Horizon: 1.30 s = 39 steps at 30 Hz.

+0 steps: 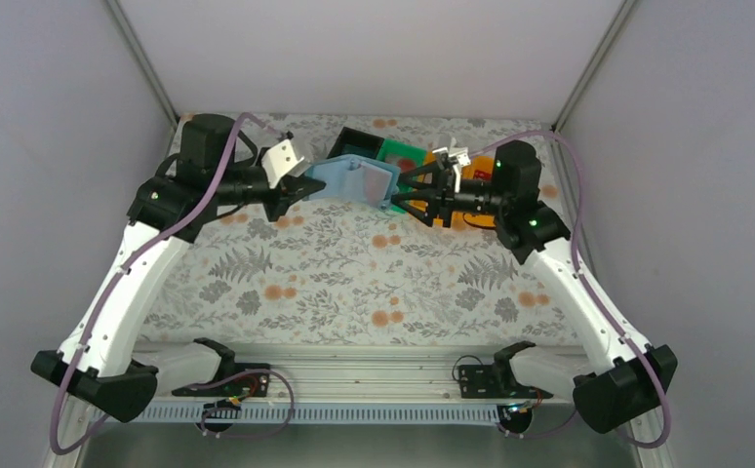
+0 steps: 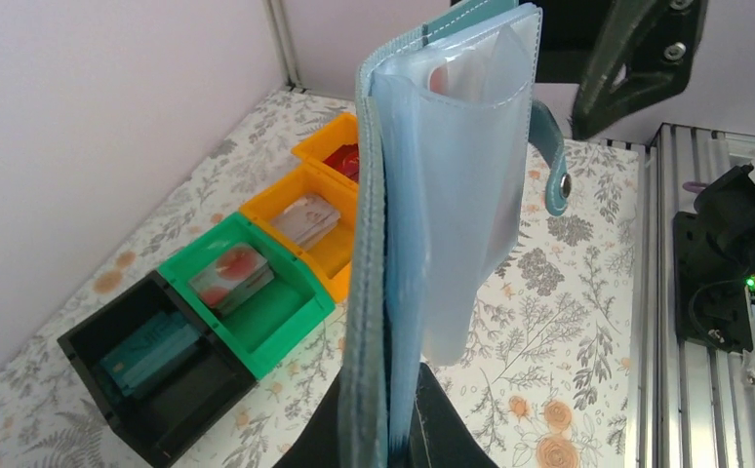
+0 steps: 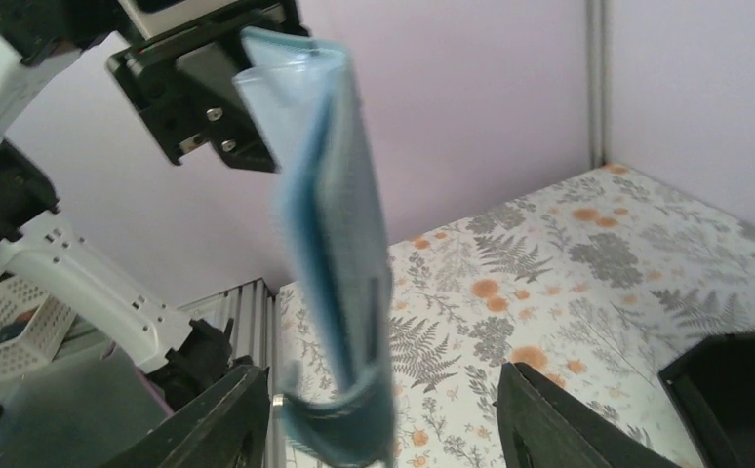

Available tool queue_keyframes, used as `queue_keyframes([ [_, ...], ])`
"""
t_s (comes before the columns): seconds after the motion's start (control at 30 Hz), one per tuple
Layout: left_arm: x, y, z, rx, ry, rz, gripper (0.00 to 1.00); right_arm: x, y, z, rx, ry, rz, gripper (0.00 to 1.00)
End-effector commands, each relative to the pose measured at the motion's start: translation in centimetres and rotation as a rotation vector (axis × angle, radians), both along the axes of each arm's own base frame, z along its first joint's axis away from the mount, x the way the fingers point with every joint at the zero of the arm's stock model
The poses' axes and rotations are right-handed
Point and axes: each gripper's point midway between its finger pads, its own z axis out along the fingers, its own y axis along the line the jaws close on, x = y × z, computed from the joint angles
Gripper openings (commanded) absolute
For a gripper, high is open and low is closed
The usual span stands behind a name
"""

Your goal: Take the credit cards out of the card holder

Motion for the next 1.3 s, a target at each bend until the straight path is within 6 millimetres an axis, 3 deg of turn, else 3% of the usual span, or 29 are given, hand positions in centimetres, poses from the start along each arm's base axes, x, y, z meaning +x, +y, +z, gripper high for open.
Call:
queue_keyframes([
  [0.0,-0.9,0.6,0.7,0.005,-0.021,0.014,0.02,-2.1,1.3,2.3,0.034,-0.071,0.049,0.59],
  [0.17,-1.8,0.6,0.8,-0.015,-0.022,-0.006,0.02,-2.1,2.5,3.8,0.049,-0.113,0.020,0.38],
  [0.27,-2.1,0.7,1.0,-0.026,-0.030,-0.005,0.02,-2.5,2.8,3.8,0.040,-0.141,0.033,0.33],
  [0.47,-3.0,1.0,1.6,-0.033,-0.052,-0.016,0.02,-3.0,1.8,4.1,-0.004,-0.219,0.009,0.42],
  [0.57,-3.3,1.0,2.2,-0.040,-0.065,-0.021,0.02,-2.3,1.1,3.9,-0.024,-0.205,-0.029,0.42],
  [0.93,-3.7,0.9,2.4,-0.054,-0.065,-0.040,0.02,-1.4,1.5,4.9,-0.010,-0.177,-0.033,0.42],
  [1.27,-3.5,0.5,2.6,-0.073,-0.046,-0.054,0.02,-4.4,3.7,4.8,0.022,-0.167,0.108,0.52],
])
